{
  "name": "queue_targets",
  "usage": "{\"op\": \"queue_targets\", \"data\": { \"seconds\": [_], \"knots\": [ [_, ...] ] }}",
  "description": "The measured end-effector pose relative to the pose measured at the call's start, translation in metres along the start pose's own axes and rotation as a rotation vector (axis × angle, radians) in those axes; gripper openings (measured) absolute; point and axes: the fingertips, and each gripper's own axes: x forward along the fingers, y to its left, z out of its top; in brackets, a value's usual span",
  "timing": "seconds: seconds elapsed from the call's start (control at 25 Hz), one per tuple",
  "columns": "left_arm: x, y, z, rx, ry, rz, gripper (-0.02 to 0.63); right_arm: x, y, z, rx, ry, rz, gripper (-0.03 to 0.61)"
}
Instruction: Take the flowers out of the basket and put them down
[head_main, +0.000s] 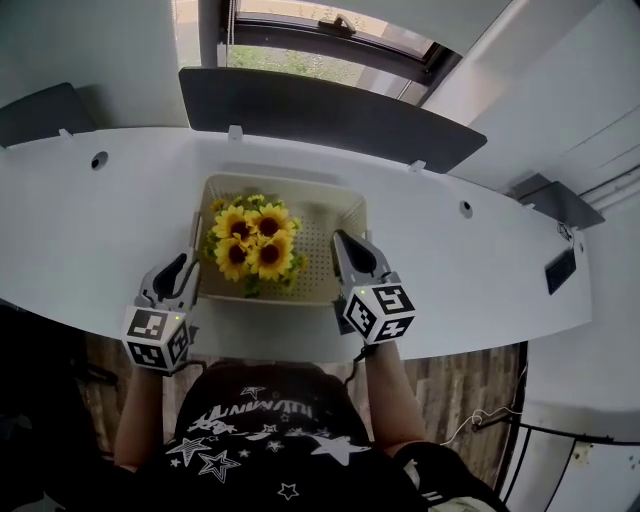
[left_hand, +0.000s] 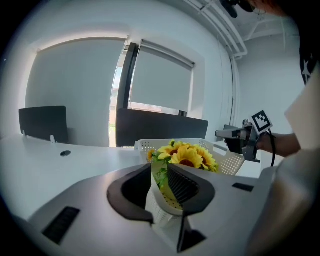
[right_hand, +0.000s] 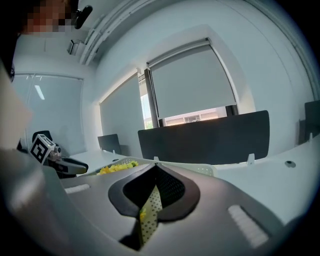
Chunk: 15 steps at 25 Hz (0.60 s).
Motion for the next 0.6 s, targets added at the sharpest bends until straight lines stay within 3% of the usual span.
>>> {"op": "queue_targets", "data": {
  "seconds": [0.24,0.44,0.6],
  "knots": [
    [0.004,0.013,-0.017,-0.019,0.075,0.103,0.098,0.017,0.002,-0.015,-0.060,0.145,0.090,0.002],
    [0.009,0.014,-0.022,-0.018,0.115,0.128,0.098,0.031,0.017,-0.027,-0.129,0.281,0.173,0.002],
    [0.012,0.016,-0.026,-0.034,0.125,0.153,0.098,0.044,0.019,-0.036,-0.157,0.345,0.186,0.003]
  ]
}}
